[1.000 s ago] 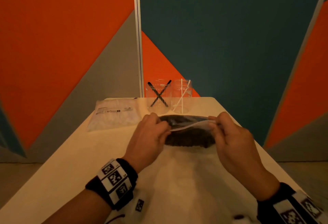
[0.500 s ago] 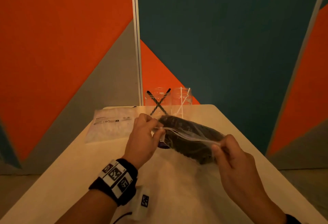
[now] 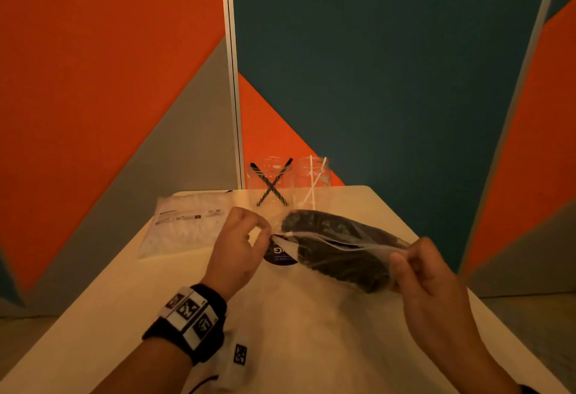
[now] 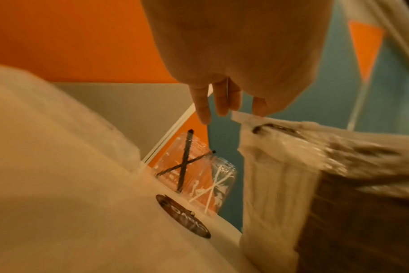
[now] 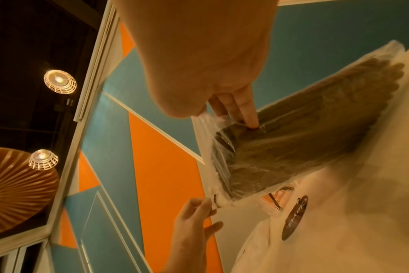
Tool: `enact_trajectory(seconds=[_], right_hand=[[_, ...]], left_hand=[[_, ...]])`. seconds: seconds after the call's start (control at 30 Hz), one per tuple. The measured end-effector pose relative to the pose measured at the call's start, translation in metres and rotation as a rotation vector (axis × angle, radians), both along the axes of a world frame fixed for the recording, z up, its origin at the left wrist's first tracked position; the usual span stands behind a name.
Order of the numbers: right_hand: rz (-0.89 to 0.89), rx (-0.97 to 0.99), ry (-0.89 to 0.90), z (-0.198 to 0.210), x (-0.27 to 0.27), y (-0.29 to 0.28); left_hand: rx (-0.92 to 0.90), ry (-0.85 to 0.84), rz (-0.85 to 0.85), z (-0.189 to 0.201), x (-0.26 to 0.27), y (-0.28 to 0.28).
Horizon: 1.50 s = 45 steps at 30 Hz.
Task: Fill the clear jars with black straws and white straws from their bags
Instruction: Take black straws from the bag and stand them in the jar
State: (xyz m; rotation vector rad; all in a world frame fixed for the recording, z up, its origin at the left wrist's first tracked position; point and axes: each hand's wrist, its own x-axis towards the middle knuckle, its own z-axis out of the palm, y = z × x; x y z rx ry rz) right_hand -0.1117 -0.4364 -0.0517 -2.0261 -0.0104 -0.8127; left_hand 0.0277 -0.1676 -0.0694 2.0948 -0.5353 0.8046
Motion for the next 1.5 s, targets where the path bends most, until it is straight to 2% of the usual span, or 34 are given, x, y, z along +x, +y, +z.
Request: enact_trajectory(seconds=[0.1, 0.37, 0.57, 0.63, 0.73, 0.8, 1.0, 1.13, 1.2, 1.3, 1.5], right_hand=[[0.003, 0.020, 0.002, -0.003, 0.003, 0.007], [0.016, 0.073, -0.013, -0.002, 0.001, 0.011], [0.047, 0.081, 0.024, 0.000, -0.003, 0.014], [0.036, 0.098, 0.025, 0.001, -0.005, 0.014], [-0.001, 0.131, -0.006, 0.006, -0.009, 0.004], [-0.016, 0.112, -0.004, 0.008, -0.009, 0.002], [-0.024, 0.116, -0.030, 0.005, 0.002, 0.015], [-0.031, 0.168, -0.024, 0.007, 0.003, 0.013], [-0.032, 0.200, -0.006, 0.006, 0.002, 0.014], [-0.023, 0.221, 0.006, 0.001, 0.002, 0.013], [0.023, 0.238, 0.008, -0.007, -0.001, 0.021]], left_hand=[[0.047, 0.005, -0.102, -0.004, -0.008, -0.011], [0.295, -0.123, -0.006, 0.005, -0.016, -0.022], [0.262, -0.089, -0.054, 0.013, -0.009, -0.014], [0.226, -0.108, -0.005, 0.013, -0.002, -0.002], [0.104, -0.040, 0.069, 0.010, 0.006, 0.024], [0.155, 0.004, 0.080, 0.007, 0.001, 0.028], [0.102, -0.060, -0.100, 0.014, -0.035, -0.002], [0.394, -0.108, -0.196, 0.012, -0.046, -0.011], [0.455, -0.129, -0.181, 0.008, -0.045, -0.011], [0.421, -0.168, -0.156, 0.003, -0.039, -0.010], [0.272, -0.140, -0.104, 0.000, -0.025, 0.002]])
